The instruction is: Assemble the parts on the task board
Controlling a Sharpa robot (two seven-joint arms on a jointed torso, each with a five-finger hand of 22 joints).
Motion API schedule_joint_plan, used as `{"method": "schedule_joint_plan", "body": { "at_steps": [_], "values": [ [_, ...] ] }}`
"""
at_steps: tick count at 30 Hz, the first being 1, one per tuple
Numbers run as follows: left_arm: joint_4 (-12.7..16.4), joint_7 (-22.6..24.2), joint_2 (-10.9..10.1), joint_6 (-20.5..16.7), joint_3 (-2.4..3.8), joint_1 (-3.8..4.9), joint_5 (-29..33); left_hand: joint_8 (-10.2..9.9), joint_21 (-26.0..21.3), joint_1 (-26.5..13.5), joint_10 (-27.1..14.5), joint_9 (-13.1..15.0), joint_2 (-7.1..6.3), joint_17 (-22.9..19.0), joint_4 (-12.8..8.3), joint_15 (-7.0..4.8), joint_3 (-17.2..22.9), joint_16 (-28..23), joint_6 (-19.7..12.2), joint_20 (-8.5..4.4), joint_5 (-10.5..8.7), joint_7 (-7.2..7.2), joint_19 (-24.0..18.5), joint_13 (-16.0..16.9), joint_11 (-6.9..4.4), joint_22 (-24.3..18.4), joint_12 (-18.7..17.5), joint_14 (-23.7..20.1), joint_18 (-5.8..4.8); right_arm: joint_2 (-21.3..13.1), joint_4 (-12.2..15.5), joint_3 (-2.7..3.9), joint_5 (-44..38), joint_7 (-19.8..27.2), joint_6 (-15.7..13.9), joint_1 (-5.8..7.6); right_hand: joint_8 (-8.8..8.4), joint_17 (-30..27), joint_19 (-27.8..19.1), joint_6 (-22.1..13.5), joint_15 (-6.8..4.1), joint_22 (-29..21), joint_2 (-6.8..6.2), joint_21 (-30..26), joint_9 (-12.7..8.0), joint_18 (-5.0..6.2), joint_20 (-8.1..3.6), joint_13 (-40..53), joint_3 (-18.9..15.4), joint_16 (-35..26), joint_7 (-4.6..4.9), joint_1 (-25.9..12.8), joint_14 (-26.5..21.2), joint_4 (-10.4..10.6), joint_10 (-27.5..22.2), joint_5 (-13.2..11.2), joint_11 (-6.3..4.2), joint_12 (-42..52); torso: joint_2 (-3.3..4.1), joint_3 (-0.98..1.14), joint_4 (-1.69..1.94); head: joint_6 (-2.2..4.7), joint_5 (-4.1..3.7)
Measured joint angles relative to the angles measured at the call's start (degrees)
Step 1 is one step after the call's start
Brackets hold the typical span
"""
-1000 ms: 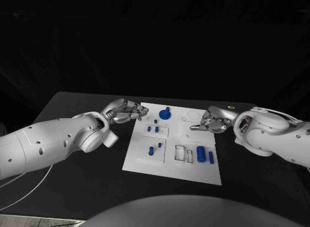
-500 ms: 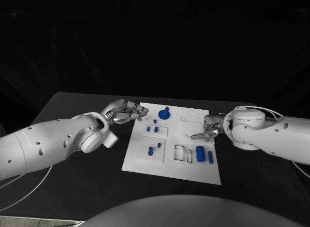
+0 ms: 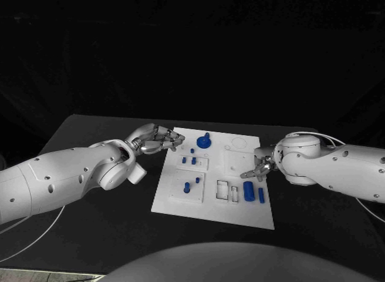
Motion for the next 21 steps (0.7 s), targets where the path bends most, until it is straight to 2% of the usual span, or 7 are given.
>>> {"method": "schedule_joint_plan", "body": {
  "at_steps": [2,4,14,18,21],
  "values": [
    [0.0,-0.1,0.0,0.1,-0.01,0.00,0.0,0.0,0.0,0.0,0.0,0.0,0.00,0.0,0.0,0.00,0.0,0.0,0.0,0.00,0.00,0.00,0.0,0.0,0.00,0.0,0.0,0.0,0.00,0.1,-0.2,0.00,0.5,-0.2,0.3,-0.15,-0.49,0.0,0.0,0.0,0.00,0.0,0.22,0.0,-0.1,0.01,0.00,0.0,0.3,0.0,0.00,0.2,0.0,0.0,0.0,2.2,0.00,0.0,-0.01,0.00,0.00,0.00,0.04],
    [0.0,-0.1,0.0,0.2,-0.01,0.00,0.0,0.0,0.0,0.0,0.0,0.0,0.00,-0.1,0.0,0.00,0.0,0.0,0.0,0.00,0.00,0.00,0.0,0.0,0.00,0.0,0.0,0.0,0.00,0.1,-0.4,0.00,1.0,-0.3,0.5,-0.28,-0.49,0.0,0.0,-0.1,0.00,0.0,0.22,0.0,-0.1,0.00,0.00,0.0,0.3,0.0,0.12,0.2,0.0,0.0,0.0,2.9,0.00,0.0,-0.01,0.00,0.00,0.00,0.08],
    [-0.1,-0.6,0.2,0.6,-0.01,0.00,0.0,0.0,0.0,0.0,-0.2,0.0,0.00,0.0,0.0,0.00,0.0,0.0,0.0,0.00,0.00,0.00,0.0,0.0,0.21,0.0,0.2,0.0,0.00,0.4,-1.2,0.00,4.1,-0.4,1.4,-0.76,-1.49,0.0,0.0,-0.6,0.00,0.0,0.22,0.0,-0.2,0.00,0.00,0.0,0.3,0.0,0.57,0.2,0.0,0.0,0.0,2.4,0.00,0.0,-0.02,0.00,0.04,0.00,-0.01],
    [-0.2,-0.8,0.2,0.7,-0.01,0.00,0.0,0.0,0.0,0.0,-0.2,0.0,0.00,-0.2,0.0,0.04,0.0,0.0,0.0,0.00,0.00,0.00,0.0,0.0,0.21,0.1,0.2,0.0,0.00,0.6,-1.6,0.00,5.2,-0.4,1.4,-0.91,-2.04,0.0,0.0,-1.6,0.13,0.0,-0.15,-0.7,-0.2,0.00,0.01,0.0,0.6,0.0,1.09,0.6,0.1,-0.2,-0.1,2.2,0.09,0.0,-0.03,-0.01,0.04,0.00,0.14],
    [-0.1,-1.0,0.2,0.8,0.00,0.00,0.0,0.2,0.0,-0.4,-0.2,0.0,0.40,-0.3,0.0,0.21,0.0,0.3,0.0,0.00,0.00,0.00,0.0,0.0,0.21,0.2,0.2,-0.2,0.00,0.7,-1.9,0.00,5.9,-0.3,1.3,-1.04,-2.36,0.0,0.0,-2.0,0.22,0.0,0.14,-0.9,-0.2,0.01,0.01,0.0,0.6,0.0,1.31,0.9,0.2,-0.2,-0.2,2.2,0.22,0.0,-0.03,-0.01,0.05,0.00,0.20]
  ]
}}
